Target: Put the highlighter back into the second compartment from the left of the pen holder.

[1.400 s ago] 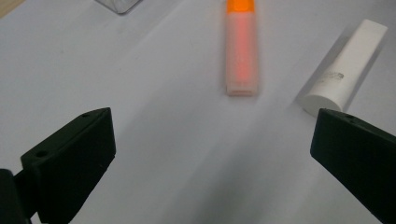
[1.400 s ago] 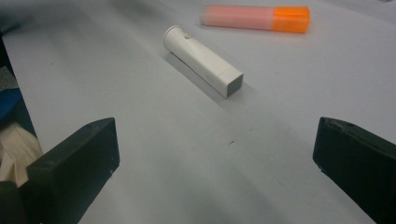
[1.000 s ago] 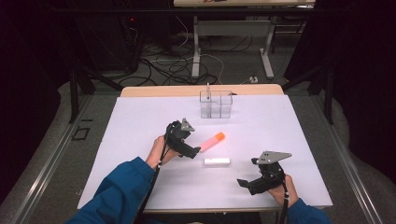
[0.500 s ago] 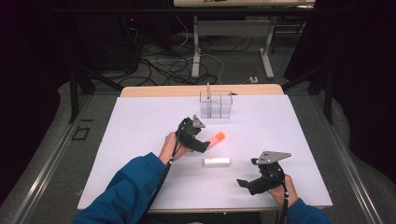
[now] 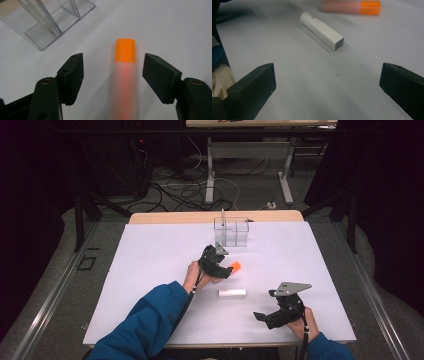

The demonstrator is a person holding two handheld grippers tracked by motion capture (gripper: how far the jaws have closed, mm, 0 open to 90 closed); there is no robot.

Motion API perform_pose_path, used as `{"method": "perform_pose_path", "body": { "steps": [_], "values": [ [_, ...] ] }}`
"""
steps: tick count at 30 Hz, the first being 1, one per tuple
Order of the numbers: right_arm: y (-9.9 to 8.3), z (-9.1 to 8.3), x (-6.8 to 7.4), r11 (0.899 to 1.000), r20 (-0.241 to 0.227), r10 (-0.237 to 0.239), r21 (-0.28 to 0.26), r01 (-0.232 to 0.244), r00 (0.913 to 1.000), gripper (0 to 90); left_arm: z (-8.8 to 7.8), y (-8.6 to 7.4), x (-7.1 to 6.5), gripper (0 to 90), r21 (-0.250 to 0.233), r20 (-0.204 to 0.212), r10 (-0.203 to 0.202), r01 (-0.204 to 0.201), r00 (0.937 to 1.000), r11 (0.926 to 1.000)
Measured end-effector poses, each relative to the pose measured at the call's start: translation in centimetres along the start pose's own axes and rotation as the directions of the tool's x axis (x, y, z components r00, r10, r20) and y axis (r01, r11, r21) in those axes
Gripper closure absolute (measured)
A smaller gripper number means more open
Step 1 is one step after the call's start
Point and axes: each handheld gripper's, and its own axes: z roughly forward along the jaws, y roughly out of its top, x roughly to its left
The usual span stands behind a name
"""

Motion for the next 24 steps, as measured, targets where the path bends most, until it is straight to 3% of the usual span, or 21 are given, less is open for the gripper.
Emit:
{"method": "perform_pose_path", "body": {
  "steps": [11, 24],
  "values": [
    [0.0, 0.0, -0.1, 1.000, 0.000, -0.009, 0.012, 0.009, 1.0000, 0.4, 1.7, 0.2, -0.7, 52.9, 0.035, 0.033, -0.015, 0.014, 0.9993, 0.9993],
    [0.0, 0.1, -0.1, 1.000, 0.000, -0.004, 0.019, 0.004, 1.0000, 0.6, 2.9, 0.8, -1.1, 61.2, 0.078, 0.030, -0.022, 0.019, 0.9993, 0.9967]
  ]
}}
